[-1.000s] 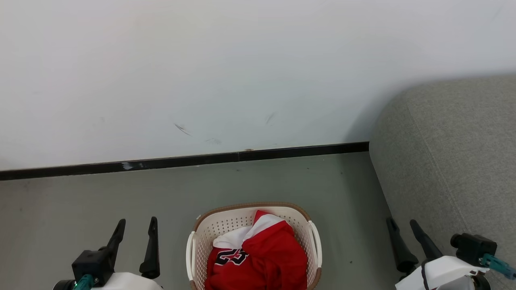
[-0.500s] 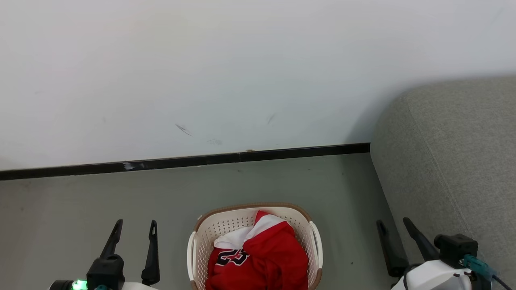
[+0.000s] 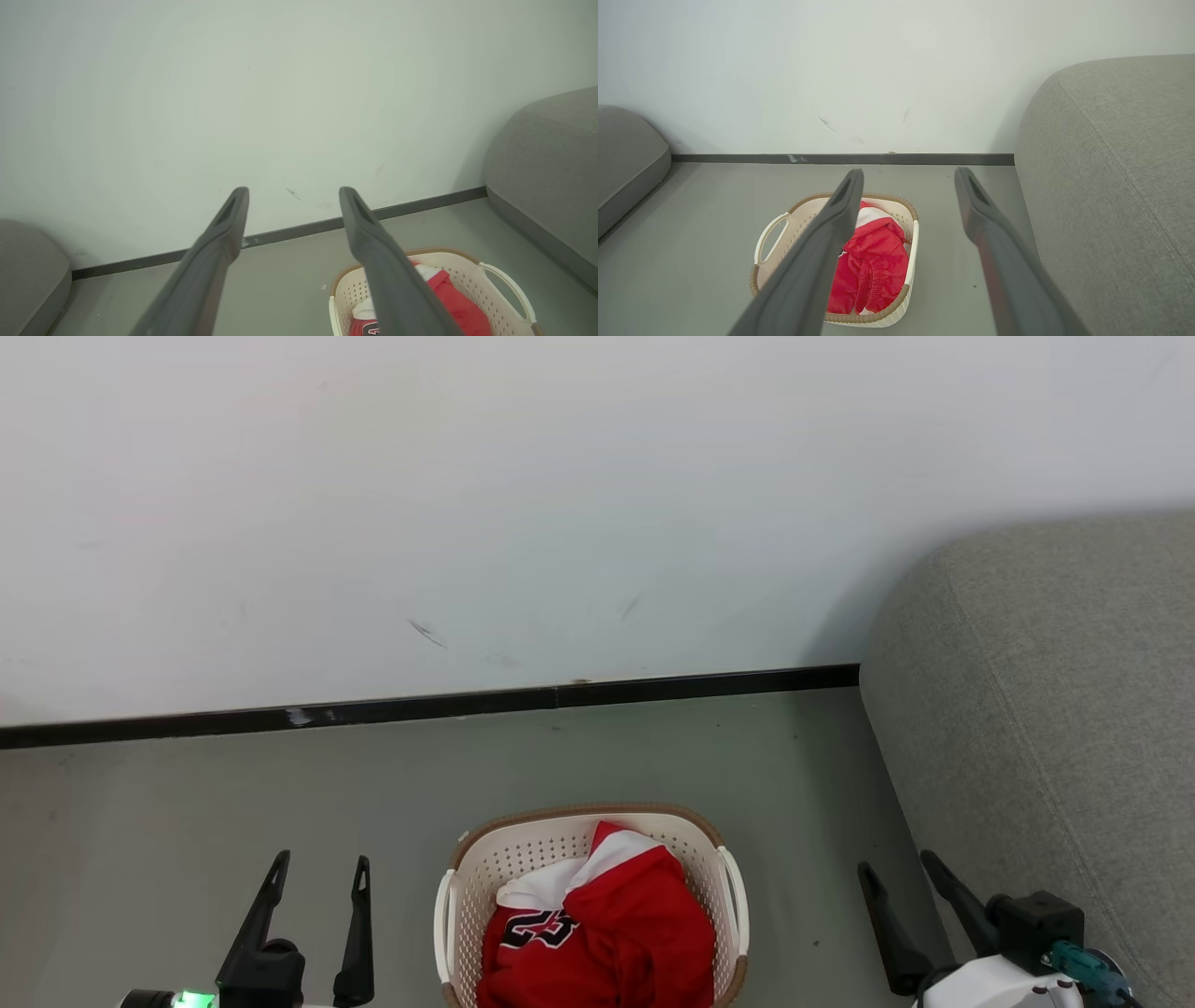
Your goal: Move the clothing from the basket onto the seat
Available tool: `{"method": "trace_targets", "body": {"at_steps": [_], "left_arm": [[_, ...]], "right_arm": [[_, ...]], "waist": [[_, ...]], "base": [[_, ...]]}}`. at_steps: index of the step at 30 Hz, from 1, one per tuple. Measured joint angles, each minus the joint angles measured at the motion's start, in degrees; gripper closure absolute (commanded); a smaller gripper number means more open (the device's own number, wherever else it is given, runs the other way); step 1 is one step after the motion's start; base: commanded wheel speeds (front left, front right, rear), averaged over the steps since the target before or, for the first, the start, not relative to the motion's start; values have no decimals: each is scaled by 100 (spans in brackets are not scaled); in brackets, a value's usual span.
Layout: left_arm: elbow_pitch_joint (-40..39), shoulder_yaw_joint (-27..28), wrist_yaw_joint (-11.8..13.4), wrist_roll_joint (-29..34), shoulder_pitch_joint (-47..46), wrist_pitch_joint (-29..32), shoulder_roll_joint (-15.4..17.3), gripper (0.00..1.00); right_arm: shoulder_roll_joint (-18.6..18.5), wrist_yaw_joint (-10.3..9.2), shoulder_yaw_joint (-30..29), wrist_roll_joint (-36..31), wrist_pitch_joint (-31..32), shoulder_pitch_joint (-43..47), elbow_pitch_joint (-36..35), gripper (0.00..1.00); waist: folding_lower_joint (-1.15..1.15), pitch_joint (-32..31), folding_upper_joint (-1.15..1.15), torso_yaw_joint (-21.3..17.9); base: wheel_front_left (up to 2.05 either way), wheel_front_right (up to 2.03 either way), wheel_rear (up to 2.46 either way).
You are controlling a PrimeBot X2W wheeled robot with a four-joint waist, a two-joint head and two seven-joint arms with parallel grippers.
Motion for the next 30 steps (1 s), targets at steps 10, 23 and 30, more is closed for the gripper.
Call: {"method": "trace_targets", "body": {"at_steps": [10,23,30], "left_arm": [[81,103,-19,-66,3,0,-16,0],[240,123,-200,-108,-181,0,18,0],[402,-77,-357,-33,-615,0,27,0]], "right_arm": [[0,0,0,-56,-1,-1,-53,0],[0,0,25,-115,-1,-105,-361,0],[0,0,-103,-155,-2,-178,-595,0]], "waist": [[0,87,0,4],[-1,388,0,-45],[-1,622,0,-134]], "base": [[0,0,0],[0,0,0],[0,0,0]]}}
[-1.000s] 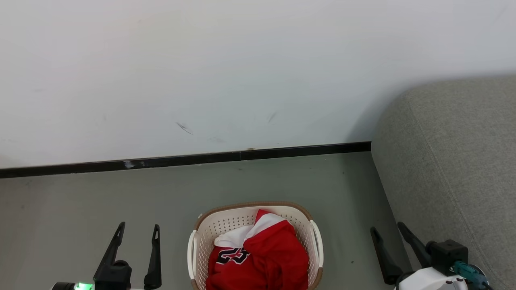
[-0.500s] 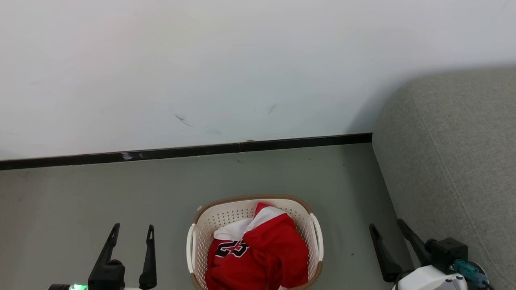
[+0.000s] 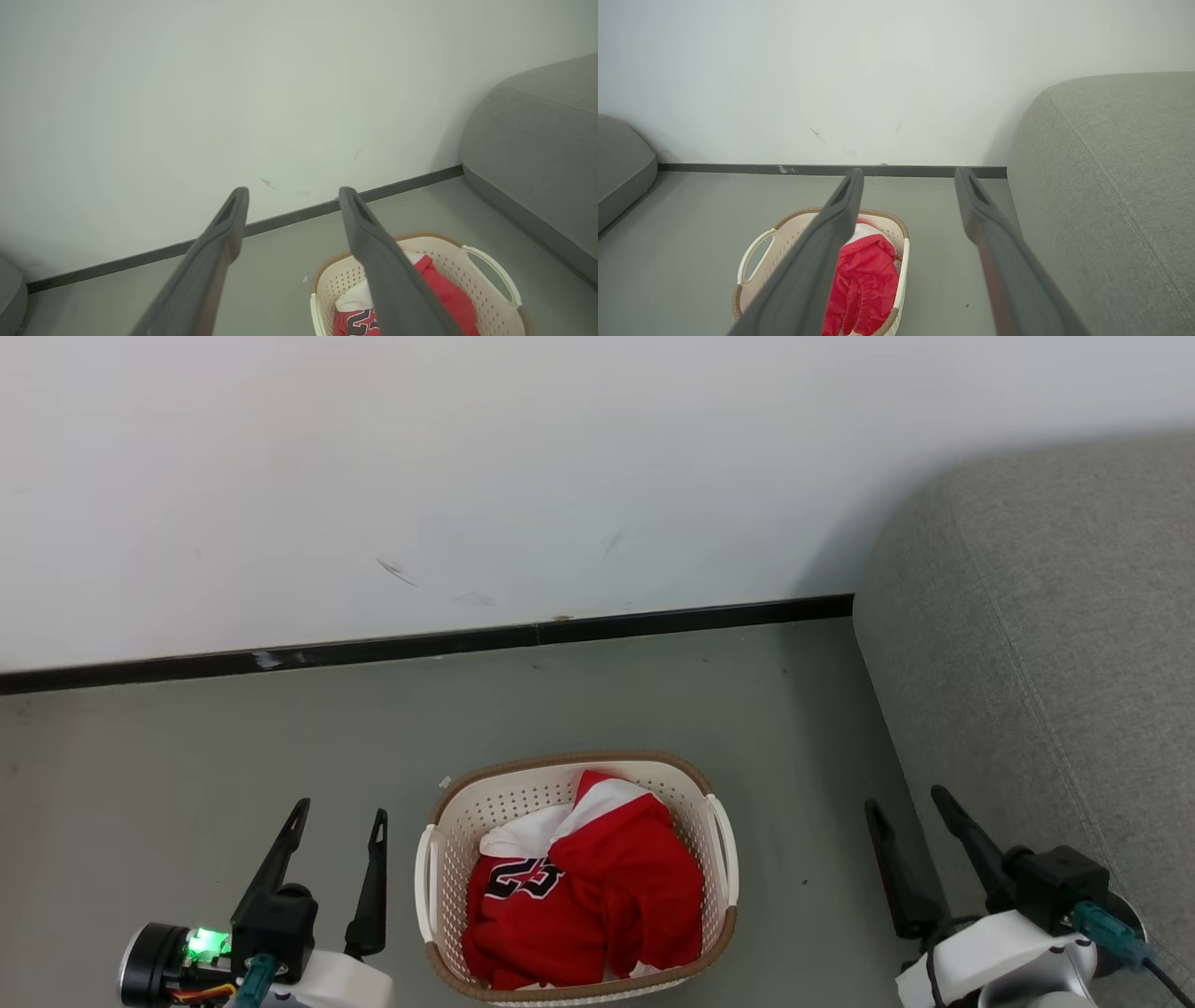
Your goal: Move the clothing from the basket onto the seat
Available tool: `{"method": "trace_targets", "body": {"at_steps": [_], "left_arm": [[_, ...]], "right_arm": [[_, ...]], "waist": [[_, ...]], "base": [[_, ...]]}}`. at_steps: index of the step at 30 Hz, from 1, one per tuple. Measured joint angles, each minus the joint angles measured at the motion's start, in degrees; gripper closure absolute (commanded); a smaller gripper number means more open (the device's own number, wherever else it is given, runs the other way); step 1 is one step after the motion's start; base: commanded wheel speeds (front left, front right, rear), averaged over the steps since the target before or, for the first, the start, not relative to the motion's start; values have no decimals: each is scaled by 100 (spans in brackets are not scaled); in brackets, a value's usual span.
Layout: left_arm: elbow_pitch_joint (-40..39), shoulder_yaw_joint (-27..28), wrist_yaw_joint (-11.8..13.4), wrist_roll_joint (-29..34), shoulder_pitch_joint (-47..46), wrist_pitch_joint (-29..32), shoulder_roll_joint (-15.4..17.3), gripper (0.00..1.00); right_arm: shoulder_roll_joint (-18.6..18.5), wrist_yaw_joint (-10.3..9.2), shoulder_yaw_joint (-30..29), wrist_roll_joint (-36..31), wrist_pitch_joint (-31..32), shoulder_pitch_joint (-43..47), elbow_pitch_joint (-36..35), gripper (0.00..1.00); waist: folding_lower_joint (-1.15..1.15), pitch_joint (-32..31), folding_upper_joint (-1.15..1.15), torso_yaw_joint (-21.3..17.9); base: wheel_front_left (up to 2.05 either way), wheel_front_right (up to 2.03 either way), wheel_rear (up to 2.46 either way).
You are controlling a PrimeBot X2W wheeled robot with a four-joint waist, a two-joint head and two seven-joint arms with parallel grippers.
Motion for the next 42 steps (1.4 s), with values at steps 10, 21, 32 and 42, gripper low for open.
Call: {"method": "trace_targets", "body": {"at_steps": [10,21,32,42], "left_arm": [[480,-316,-234,166,-544,0,-1,0],[1063,-638,-361,458,-1123,2,-24,0],[1713,-998,-556,795,-1724,18,-78,0],[2248,-1146,-609,1010,-2253,60,-98,0]], "right_arm": [[0,0,-244,-34,0,-142,-401,0],[1,0,-388,-67,-2,-335,-792,0],[1,0,-455,8,-26,-602,-1101,0],[1,0,-455,160,-26,-865,-1303,0]], "waist": [[0,432,0,-190],[0,1012,0,-463],[0,1622,0,-750],[0,2171,0,-1005]], "base": [[0,0,0],[0,0,0],[0,0,0],[0,0,0]]}}
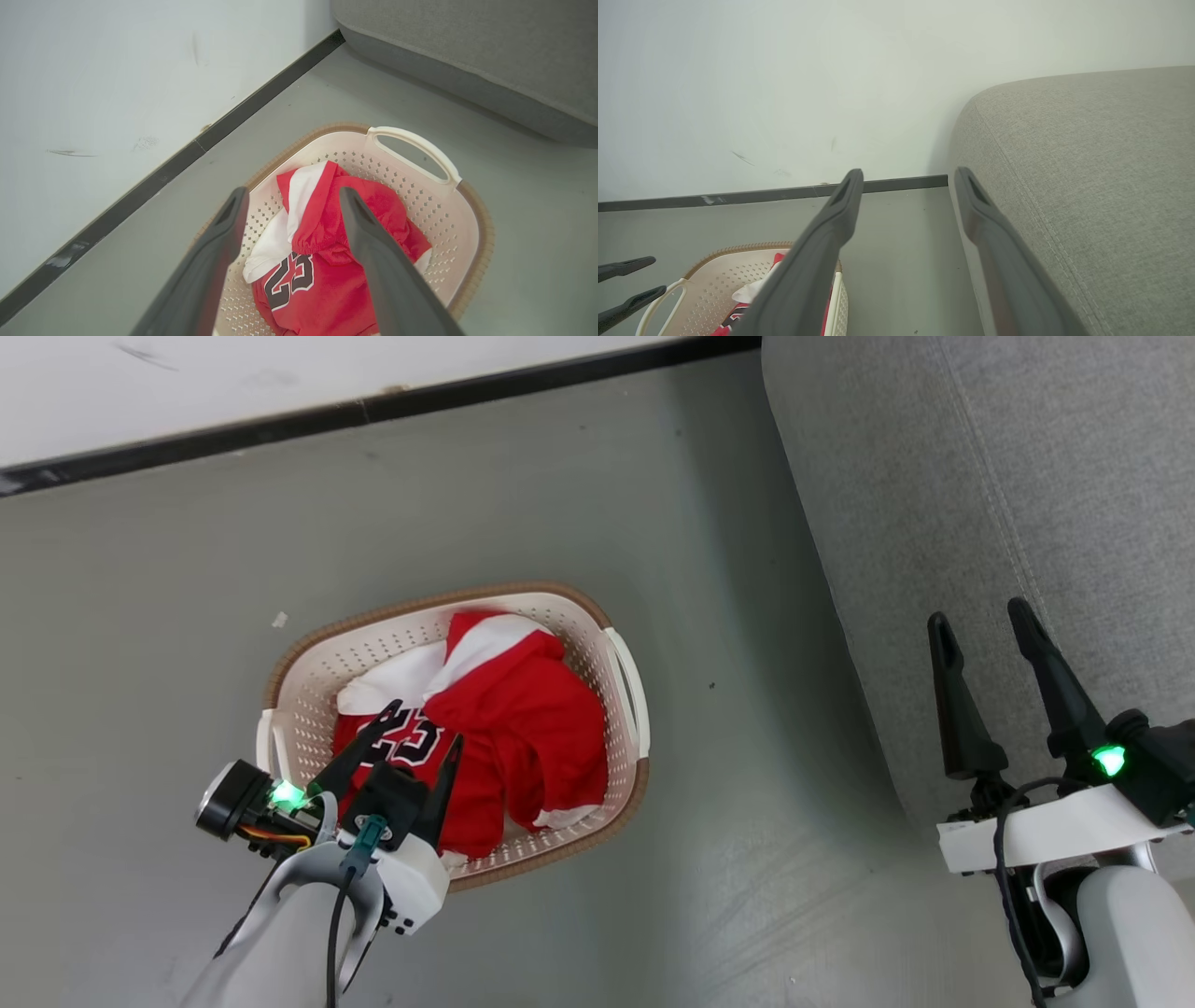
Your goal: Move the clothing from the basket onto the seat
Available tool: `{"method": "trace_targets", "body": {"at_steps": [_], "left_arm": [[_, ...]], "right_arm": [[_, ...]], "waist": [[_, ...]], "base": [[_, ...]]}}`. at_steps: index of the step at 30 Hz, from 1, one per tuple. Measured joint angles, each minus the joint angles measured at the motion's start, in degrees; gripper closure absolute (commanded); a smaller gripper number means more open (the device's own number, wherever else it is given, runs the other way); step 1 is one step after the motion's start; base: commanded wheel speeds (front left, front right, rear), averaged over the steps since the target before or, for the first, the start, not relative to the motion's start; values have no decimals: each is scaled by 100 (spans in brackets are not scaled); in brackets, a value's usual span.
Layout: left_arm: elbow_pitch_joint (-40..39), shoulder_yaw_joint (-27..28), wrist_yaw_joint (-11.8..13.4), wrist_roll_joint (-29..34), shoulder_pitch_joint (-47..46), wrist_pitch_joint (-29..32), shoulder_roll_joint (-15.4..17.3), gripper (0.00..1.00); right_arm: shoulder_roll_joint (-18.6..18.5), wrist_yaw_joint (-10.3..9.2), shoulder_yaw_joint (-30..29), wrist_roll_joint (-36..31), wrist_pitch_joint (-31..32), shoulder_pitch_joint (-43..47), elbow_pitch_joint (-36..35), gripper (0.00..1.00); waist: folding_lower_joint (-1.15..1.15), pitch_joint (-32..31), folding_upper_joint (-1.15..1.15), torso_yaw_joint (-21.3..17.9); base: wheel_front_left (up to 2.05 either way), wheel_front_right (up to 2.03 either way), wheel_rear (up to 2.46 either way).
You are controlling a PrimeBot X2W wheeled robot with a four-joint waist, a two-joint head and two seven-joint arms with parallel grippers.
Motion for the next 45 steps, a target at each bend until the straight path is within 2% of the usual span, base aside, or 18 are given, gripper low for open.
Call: {"method": "trace_targets", "body": {"at_steps": [21,37,45], "left_arm": [[970,-60,-37,237,-1014,26,86,0],[1556,127,160,332,-1735,108,293,0],[1739,183,218,332,-2084,109,297,0]], "right_arm": [[1,0,67,343,-15,-401,-220,0],[3,0,175,610,-15,-764,-328,0],[3,0,302,695,-15,-901,-321,0]], "waist": [[0,1058,0,-425],[-1,1812,0,-749],[-1,2086,0,-868]], "base": [[0,0,0],[0,0,0],[0,0,0]]}}
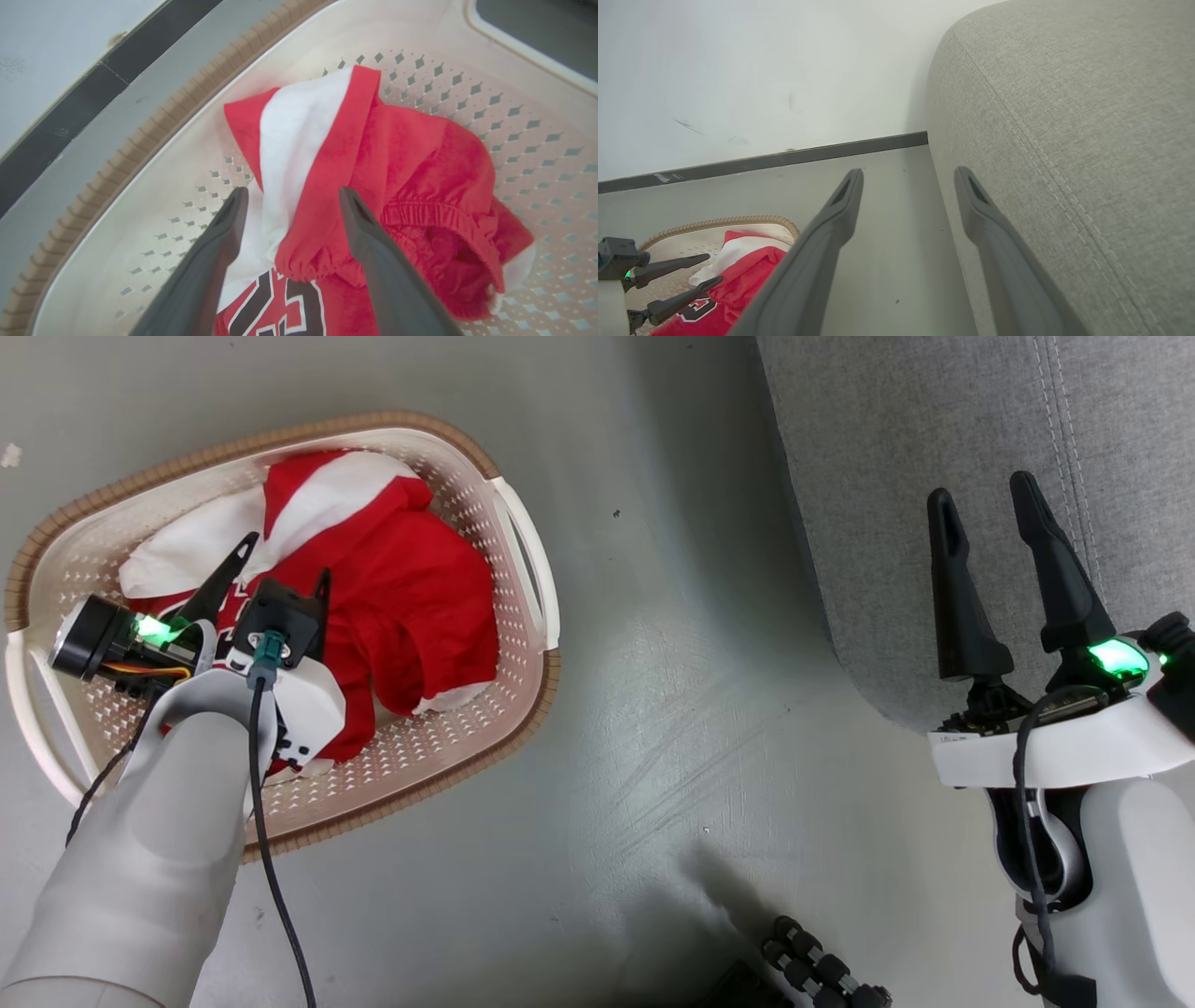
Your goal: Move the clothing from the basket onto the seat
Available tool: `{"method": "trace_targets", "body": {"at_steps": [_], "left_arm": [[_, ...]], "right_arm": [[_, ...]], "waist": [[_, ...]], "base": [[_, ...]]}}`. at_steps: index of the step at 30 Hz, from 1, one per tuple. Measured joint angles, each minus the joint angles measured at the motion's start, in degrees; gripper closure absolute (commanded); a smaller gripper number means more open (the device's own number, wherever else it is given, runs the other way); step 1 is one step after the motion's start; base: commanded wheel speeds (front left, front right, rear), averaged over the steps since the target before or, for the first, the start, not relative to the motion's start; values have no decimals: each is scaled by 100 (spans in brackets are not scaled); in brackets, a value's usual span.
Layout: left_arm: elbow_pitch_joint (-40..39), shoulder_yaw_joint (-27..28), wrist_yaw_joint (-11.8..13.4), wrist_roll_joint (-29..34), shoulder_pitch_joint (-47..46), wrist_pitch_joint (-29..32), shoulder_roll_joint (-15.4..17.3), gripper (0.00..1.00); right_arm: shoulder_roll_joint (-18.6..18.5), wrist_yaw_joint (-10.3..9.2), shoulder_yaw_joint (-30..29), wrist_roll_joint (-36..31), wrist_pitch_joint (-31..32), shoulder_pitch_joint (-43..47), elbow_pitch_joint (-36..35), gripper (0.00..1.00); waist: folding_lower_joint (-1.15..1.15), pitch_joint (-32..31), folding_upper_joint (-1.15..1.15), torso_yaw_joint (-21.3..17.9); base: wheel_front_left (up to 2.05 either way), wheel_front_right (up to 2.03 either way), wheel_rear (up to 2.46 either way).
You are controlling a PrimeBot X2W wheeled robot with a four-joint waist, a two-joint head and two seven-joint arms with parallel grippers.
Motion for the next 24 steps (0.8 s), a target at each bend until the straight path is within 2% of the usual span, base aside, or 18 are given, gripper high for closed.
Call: {"method": "trace_targets", "body": {"at_steps": [4,9,13,14,15,16,17,18,24], "left_arm": [[77,20,7,-1,-114,0,-41,0],[249,133,234,-2,-310,123,-43,0],[335,157,244,-8,-456,160,-103,0],[355,153,243,-13,-478,174,-145,8],[363,148,237,-15,-488,170,-188,27],[368,141,235,-22,-495,169,-226,53],[383,126,211,-23,-498,167,-259,83],[402,103,176,-40,-498,157,-281,100],[415,-4,91,-70,-563,77,-357,100]], "right_arm": [[0,0,30,30,0,-114,4,0],[0,0,102,81,0,-210,18,0],[0,0,116,82,0,-269,47,0],[0,0,116,82,0,-289,54,0],[0,0,114,83,0,-303,59,0],[0,0,112,83,0,-309,66,0],[0,0,111,83,0,-311,76,0],[0,0,111,83,0,-313,90,0],[0,0,101,83,0,-354,176,0]], "waist": [[0,111,0,-56],[0,213,0,-115],[0,266,0,-152],[0,277,0,-159],[0,287,0,-165],[0,296,0,-169],[0,301,0,-170],[0,301,0,-170],[0,284,0,-149]], "base": [[0,0,0],[0,0,0],[0,0,0],[0,0,0],[0,0,0],[0,0,0],[0,0,0],[0,0,0],[0,0,0]]}}
